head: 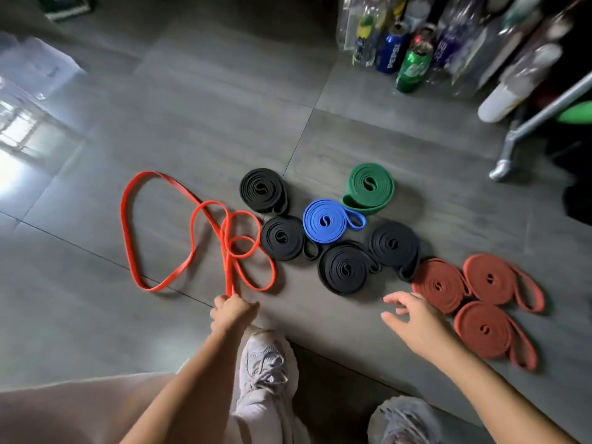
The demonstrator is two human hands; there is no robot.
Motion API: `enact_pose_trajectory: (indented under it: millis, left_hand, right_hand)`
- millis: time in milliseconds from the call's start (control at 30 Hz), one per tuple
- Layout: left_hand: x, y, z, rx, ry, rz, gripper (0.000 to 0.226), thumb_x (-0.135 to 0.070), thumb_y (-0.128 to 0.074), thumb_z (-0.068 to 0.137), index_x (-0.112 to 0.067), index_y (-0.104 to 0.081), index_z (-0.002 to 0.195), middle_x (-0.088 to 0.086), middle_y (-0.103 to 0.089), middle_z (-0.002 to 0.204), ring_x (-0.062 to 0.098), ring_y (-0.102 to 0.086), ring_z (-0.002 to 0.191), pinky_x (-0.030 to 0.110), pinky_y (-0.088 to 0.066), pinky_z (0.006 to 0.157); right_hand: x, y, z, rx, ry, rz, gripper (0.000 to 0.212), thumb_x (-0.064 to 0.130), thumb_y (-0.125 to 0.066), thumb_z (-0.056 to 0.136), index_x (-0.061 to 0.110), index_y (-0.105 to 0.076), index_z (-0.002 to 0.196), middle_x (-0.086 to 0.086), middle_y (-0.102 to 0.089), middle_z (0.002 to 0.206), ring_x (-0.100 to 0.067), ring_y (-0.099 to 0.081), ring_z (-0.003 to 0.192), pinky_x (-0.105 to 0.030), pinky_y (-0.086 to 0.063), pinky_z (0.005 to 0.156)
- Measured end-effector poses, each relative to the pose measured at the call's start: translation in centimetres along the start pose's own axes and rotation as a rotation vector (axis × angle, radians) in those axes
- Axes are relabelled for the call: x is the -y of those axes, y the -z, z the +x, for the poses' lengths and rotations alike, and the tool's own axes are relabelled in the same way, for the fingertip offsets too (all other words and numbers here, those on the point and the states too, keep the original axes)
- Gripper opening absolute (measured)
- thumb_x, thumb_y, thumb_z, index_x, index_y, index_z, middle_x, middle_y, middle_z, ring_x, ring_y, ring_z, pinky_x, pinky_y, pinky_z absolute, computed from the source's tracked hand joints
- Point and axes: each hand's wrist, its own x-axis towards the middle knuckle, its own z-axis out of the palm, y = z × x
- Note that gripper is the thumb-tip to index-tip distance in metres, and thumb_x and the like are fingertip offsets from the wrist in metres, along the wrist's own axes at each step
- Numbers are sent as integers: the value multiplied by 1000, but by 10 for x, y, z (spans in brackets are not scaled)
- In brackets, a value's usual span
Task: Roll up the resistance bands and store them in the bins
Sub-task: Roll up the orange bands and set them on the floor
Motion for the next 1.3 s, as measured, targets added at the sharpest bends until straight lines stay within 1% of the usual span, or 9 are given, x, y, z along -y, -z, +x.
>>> enact_pose_trajectory:
  millis: [133, 200, 300, 400, 567, 800, 900, 1033, 1300]
  left_hand:
    - [12, 16, -4, 133, -140, -90, 27, -35, -50, 70, -11, -61, 75, 9, -52, 76, 31, -47, 104, 29, -45, 87]
    - [13, 23, -3, 118, -194, -112, 21, -31, -54, 76, -12, -59, 68, 7, -52, 67, 28, -55, 83, 26, -42, 65]
    - [2, 29, -10, 43, -323, -168, 20, -17, -56, 83, -12, -54, 64, 7, -48, 59, 25, -50, 65, 30, -37, 58]
    - [-22, 41, -40, -71, -468, -212, 8, -18, -58, 83, -18, -50, 84, 3, -55, 75, 27, -55, 72, 29, -35, 59]
    - [-53, 57, -110, -108, -716, -134, 42, -15, -49, 84, -14, -40, 124, 15, -66, 96, 36, -63, 89, 33, -44, 65]
    - [-53, 129, -230, -78, -1129, -100, 22, -17, -58, 84, -19, -70, 102, 1, -69, 100, 19, -62, 94, 20, -40, 74]
    - [-50, 178, -286, -121, -1345, -184, 21, -9, -61, 85, -15, -73, 101, 3, -65, 94, 15, -60, 89, 24, -46, 80]
    - [-43, 234, -364, 34, -1468, -509, 23, 0, -61, 87, -9, -68, 106, 3, -67, 83, 5, -61, 72, 21, -49, 78]
    - [-19, 270, -466, 346, -1572, -884, 16, 0, -52, 92, -7, -62, 103, 14, -61, 87, 21, -60, 78, 31, -54, 78]
  right_hand:
    - [-3, 18, -24, 5, 8, -23, 17, 18, -67, 84, 24, -61, 99, 3, -55, 105, -8, -57, 87, -25, -40, 74]
    - [-3, 23, -27, 36, 14, -40, 16, 18, -69, 82, 29, -59, 90, 3, -57, 102, -7, -59, 85, -28, -45, 79]
    - [2, 29, -29, 76, 3, -68, 18, 17, -70, 81, 30, -59, 86, 4, -61, 98, -8, -61, 84, -30, -48, 81]
    - [21, 37, -30, 69, 50, -69, 17, 15, -69, 82, 27, -60, 88, 1, -65, 95, -13, -62, 80, -25, -47, 76]
    - [76, 63, -38, 11, 145, -17, 20, 16, -70, 81, 24, -62, 97, 7, -62, 91, -5, -56, 66, -25, -47, 68]
    - [156, 112, -94, 68, 267, 138, 52, 6, -76, 74, 15, -56, 122, 0, -56, 107, -15, -61, 79, -30, -49, 83]
    - [194, 135, -137, 90, 410, 147, 64, 1, -78, 71, 14, -53, 128, -2, -54, 110, -12, -52, 71, -25, -45, 76]
    - [234, 160, -202, -43, 606, 338, 27, -5, -73, 74, 18, -63, 84, 9, -61, 73, 0, -51, 63, -14, -41, 65]
    - [249, 211, -307, -367, 755, 429, 10, -1, -68, 80, 8, -64, 77, 8, -54, 49, 1, -41, 38, -13, -33, 41]
